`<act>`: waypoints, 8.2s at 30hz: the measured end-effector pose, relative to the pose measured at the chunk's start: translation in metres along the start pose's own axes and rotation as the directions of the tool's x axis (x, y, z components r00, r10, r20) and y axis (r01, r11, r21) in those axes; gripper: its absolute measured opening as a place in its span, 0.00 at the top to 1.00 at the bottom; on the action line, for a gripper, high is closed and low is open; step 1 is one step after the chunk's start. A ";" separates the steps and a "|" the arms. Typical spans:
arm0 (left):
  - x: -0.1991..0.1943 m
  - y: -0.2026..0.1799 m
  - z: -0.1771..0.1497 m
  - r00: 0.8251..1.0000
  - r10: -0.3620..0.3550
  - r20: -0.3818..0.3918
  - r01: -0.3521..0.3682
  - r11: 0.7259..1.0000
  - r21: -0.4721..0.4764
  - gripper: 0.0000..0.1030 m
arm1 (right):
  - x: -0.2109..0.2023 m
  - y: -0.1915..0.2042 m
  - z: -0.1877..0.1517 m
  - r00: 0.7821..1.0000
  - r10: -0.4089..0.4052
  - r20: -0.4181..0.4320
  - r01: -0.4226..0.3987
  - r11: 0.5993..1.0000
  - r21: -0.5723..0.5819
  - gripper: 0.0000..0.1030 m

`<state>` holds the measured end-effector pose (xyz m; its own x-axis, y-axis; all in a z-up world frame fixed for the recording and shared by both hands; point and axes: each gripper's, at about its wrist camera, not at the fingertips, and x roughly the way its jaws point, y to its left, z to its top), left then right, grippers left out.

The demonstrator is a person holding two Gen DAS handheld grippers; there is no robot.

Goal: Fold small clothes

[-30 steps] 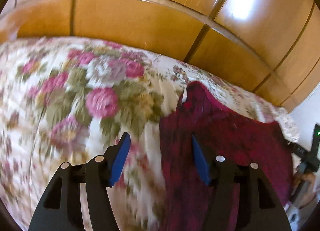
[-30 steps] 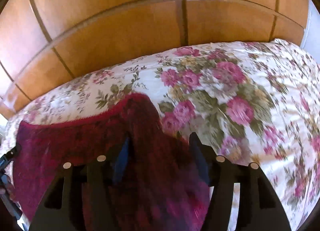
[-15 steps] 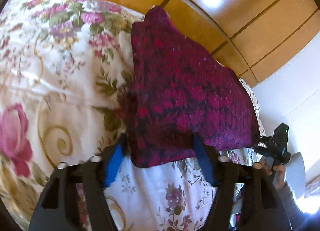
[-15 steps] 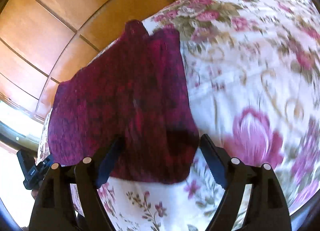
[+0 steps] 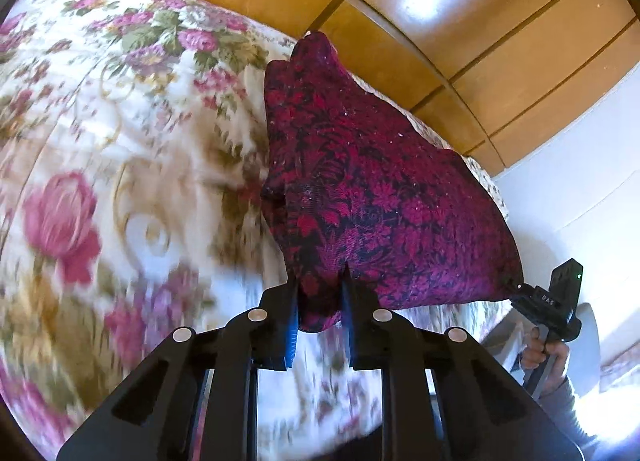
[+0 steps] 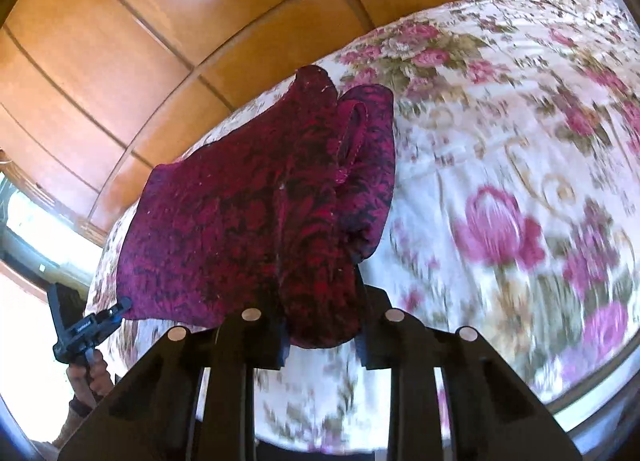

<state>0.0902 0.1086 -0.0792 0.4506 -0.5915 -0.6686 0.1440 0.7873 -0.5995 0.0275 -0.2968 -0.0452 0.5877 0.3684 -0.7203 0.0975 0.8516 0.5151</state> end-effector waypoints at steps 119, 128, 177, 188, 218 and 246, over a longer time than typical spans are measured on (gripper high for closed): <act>0.108 -0.148 0.001 0.950 0.285 0.130 -0.312 0.832 0.459 0.44 | 0.039 -0.042 -0.001 0.981 0.196 -0.009 -0.191 0.964 0.185 0.25; 0.115 -0.145 0.006 0.954 0.279 0.112 -0.300 0.844 0.444 0.43 | 0.036 -0.037 -0.003 0.972 0.235 0.004 -0.230 0.951 0.206 0.48; -0.036 0.032 0.017 0.907 -0.376 0.189 0.412 0.887 -0.208 0.28 | 0.110 0.315 -0.087 0.998 0.026 -0.057 -0.060 0.654 -0.754 0.59; -0.037 -0.010 0.033 0.948 -0.280 0.149 0.294 0.952 -0.080 0.13 | 0.109 0.317 -0.113 0.999 0.052 -0.005 -0.033 0.558 -0.829 0.34; -0.020 -0.065 0.051 0.990 0.066 0.127 -0.087 0.982 0.166 0.80 | 0.048 0.193 -0.014 0.906 0.408 -0.113 -0.421 0.837 -0.351 0.22; -0.021 -0.036 0.024 0.934 0.279 0.223 -0.315 0.938 0.147 0.59 | 0.114 0.261 0.019 0.978 0.199 -0.060 -0.204 0.861 -0.466 0.36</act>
<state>0.0966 0.0964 -0.0330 0.6579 -0.2940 -0.6934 0.1223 0.9502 -0.2868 0.1349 -0.0395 0.0164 0.5461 0.5520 -0.6301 -0.4099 0.8321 0.3736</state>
